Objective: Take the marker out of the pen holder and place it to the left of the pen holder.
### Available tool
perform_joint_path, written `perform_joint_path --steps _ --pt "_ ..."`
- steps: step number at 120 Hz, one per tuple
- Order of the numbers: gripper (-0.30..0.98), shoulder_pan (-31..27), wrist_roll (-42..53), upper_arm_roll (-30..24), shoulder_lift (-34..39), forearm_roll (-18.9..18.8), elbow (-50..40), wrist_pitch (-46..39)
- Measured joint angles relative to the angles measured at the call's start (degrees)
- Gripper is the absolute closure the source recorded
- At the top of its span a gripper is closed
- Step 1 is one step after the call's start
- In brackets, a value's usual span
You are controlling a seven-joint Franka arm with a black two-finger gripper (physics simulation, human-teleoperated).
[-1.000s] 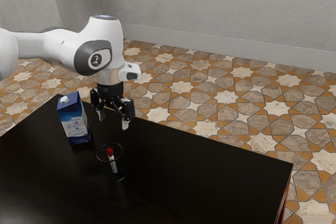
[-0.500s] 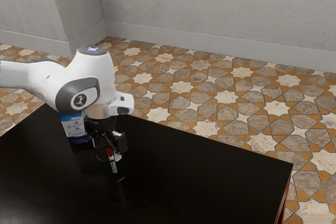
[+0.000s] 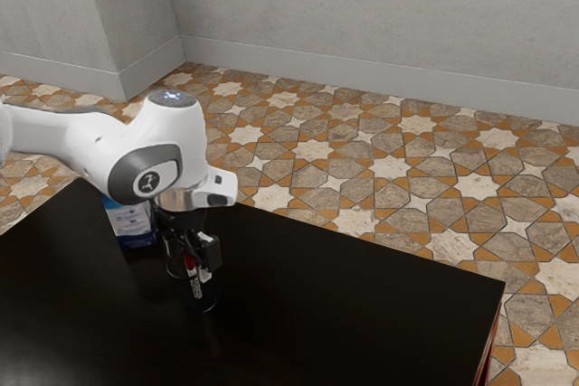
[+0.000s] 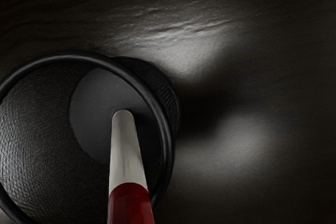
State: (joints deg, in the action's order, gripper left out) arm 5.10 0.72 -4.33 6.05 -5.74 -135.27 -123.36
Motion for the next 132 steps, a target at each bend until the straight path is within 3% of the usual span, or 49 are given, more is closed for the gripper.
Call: perform_joint_path --steps 16,43,75,100,114,132 --pt "0.04 0.0 0.4 0.8 -2.4 0.0 0.2 -0.4" --pt "0.41 0.1 1.0 0.9 -2.2 0.0 0.8 -0.9" --pt "0.67 -0.1 1.4 0.9 -2.0 -0.3 1.6 -1.0" --pt "0.75 0.0 1.0 1.0 -0.7 -0.9 3.4 0.1" --pt "0.77 0.1 0.5 0.6 -0.5 -1.2 9.7 6.6" --pt "0.78 0.3 -1.7 1.6 -1.0 -1.2 18.3 23.7"
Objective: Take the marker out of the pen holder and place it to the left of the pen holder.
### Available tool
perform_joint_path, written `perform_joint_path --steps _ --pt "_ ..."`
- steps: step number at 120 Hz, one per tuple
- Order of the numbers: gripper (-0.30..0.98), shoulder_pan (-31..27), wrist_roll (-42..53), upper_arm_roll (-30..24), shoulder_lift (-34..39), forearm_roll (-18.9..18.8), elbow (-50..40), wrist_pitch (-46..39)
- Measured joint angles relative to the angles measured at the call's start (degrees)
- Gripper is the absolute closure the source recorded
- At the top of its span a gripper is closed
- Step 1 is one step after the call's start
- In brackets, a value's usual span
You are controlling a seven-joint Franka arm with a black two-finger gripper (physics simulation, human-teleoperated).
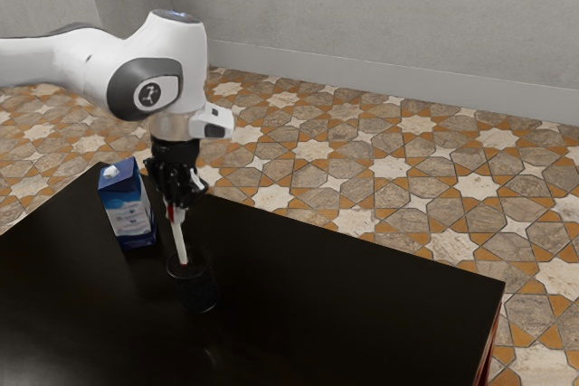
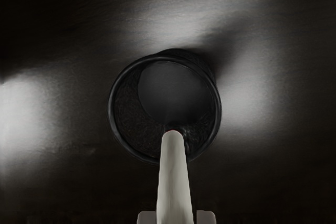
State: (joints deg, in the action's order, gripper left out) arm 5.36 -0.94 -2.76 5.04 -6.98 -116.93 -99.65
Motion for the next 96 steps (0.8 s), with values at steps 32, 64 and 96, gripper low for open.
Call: perform_joint_path --steps 32,64,96 --pt "0.78 0.6 -6.0 4.4 -9.8 0.9 4.1 26.7" --pt "0.78 -0.6 -10.6 10.4 -17.9 1.0 -2.8 29.6" --pt "0.69 -0.5 -13.3 10.7 -25.7 1.3 3.2 28.5"
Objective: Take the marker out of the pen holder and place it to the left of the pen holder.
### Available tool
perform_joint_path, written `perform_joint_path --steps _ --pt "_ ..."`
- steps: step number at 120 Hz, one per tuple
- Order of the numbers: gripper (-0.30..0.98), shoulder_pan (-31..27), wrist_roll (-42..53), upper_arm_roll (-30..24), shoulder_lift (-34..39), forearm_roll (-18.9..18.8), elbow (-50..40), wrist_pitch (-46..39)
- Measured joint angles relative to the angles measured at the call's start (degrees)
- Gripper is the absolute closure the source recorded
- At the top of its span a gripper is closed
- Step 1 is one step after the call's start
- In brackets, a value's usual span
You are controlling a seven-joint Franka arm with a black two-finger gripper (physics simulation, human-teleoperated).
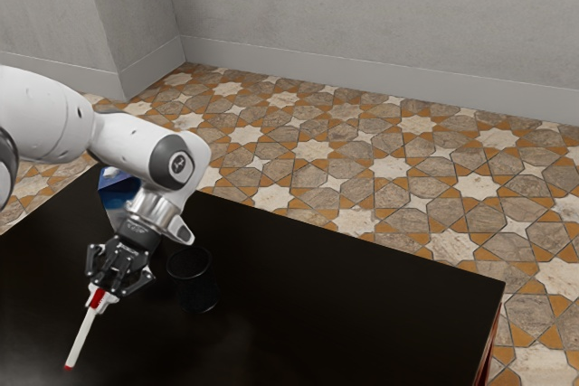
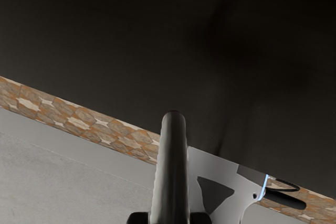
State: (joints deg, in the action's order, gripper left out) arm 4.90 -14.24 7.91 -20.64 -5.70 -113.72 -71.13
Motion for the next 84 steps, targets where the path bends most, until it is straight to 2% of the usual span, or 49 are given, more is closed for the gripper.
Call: perform_joint_path --steps 17,33,57,72,84 --pt "0.38 0.0 -1.0 0.1 0.0 0.4 0.2 -0.5" --pt "0.2 0.0 -1.3 0.4 2.5 1.5 5.4 -1.3" --pt "0.08 0.2 -1.3 -1.1 12.3 3.9 18.4 -1.0" --pt "0.04 0.9 -0.7 -2.4 18.6 3.1 20.0 -3.4" --pt "0.03 1.0 1.0 -3.8 19.9 2.6 20.2 -6.9"
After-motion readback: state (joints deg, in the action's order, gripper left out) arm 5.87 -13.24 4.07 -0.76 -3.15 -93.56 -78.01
